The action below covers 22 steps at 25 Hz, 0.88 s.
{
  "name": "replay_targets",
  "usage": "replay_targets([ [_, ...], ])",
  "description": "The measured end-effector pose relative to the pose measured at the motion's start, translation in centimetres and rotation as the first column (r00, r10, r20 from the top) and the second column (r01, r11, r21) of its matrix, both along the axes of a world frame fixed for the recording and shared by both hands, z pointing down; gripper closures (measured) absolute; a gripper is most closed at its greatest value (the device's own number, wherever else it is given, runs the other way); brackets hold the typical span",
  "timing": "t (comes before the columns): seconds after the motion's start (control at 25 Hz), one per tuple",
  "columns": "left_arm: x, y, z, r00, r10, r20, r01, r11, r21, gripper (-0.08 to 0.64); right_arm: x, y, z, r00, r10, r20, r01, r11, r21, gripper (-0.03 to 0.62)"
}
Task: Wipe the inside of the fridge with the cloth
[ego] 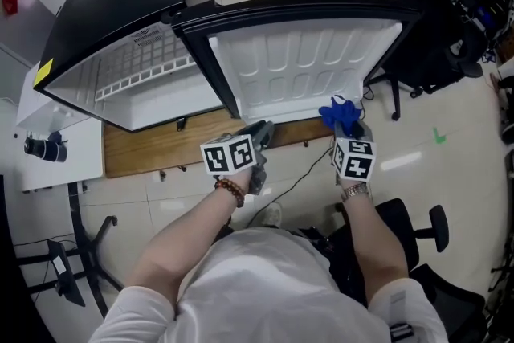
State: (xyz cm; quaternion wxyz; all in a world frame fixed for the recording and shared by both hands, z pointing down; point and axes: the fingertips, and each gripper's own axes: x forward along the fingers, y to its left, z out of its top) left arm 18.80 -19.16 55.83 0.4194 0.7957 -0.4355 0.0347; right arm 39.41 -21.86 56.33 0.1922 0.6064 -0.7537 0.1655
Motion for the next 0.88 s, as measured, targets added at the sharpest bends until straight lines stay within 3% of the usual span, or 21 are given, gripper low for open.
replay_targets([
  [0.24, -0.3, -1.3, 2.1, 0.975, -0.125, -0.181, 0.109, 0.989, -0.096, 0.436, -2.3, 2.7, -2.6, 0.996, -0.085, 0.001, 0.084, 0.995, 0.044, 0.486],
  [0.48, -1.0, -2.6, 2.6, 0.911, -0.258, -0.323, 0.232, 0.966, -0.117, 0.402, -4.0, 4.3, -3.8, 0.990, -0.140, -0.010, 0.140, 0.988, 0.058, 0.486],
  [0.68, -1.8, -3.3, 2.4, 0.885, -0.298, -0.358, 0.288, 0.954, -0.083, 0.419, -4.7, 4.9, -3.5, 0.986, -0.163, -0.016, 0.164, 0.986, 0.042, 0.486],
  [0.88, -1.8, -2.6, 2.2, 0.907, -0.264, -0.330, 0.272, 0.962, -0.023, 0.436, -5.6, 5.3, -3.2, 0.983, -0.185, -0.014, 0.185, 0.982, 0.032, 0.486],
])
